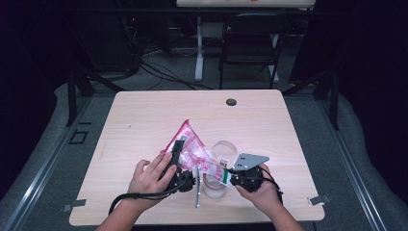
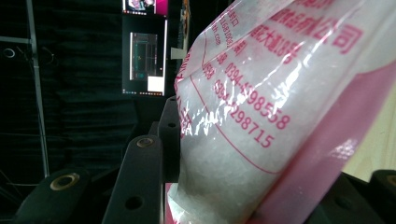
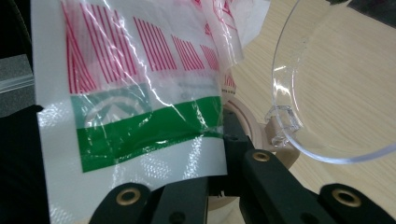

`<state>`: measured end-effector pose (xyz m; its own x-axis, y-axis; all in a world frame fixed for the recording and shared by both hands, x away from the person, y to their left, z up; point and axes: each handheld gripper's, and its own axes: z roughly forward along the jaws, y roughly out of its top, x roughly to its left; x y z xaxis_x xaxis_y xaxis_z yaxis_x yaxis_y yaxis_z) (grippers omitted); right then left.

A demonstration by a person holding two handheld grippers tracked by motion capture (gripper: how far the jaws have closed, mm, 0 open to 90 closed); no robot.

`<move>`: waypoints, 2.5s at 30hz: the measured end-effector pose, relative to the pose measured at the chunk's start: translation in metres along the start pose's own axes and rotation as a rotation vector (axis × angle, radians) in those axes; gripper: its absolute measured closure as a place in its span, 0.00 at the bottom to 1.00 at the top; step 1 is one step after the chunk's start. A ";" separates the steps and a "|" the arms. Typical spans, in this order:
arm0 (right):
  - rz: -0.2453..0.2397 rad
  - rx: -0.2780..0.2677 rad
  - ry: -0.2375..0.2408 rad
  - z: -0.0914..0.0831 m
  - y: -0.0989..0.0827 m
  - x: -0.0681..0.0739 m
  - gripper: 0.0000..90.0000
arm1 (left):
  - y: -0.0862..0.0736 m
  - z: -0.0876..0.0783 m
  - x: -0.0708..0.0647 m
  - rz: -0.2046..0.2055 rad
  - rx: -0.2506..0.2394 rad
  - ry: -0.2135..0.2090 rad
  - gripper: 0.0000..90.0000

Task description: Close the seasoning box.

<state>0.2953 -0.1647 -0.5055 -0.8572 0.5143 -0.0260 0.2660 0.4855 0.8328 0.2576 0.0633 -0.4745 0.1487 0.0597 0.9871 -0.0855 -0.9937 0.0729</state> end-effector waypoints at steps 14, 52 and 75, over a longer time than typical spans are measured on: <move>-0.001 0.003 -0.002 0.000 0.000 -0.001 1.00 | 0.001 0.000 0.001 0.001 -0.002 -0.001 0.72; -0.007 -0.049 -0.033 -0.015 -0.004 0.012 0.96 | 0.005 0.005 -0.002 -0.029 -0.003 -0.023 0.77; -0.016 -0.062 -0.020 -0.014 -0.006 0.016 1.00 | 0.006 0.007 -0.003 -0.030 0.005 -0.021 0.78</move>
<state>0.2736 -0.1690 -0.5036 -0.8521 0.5210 -0.0500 0.2240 0.4495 0.8647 0.2631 0.0569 -0.4782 0.1720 0.0872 0.9812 -0.0761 -0.9919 0.1015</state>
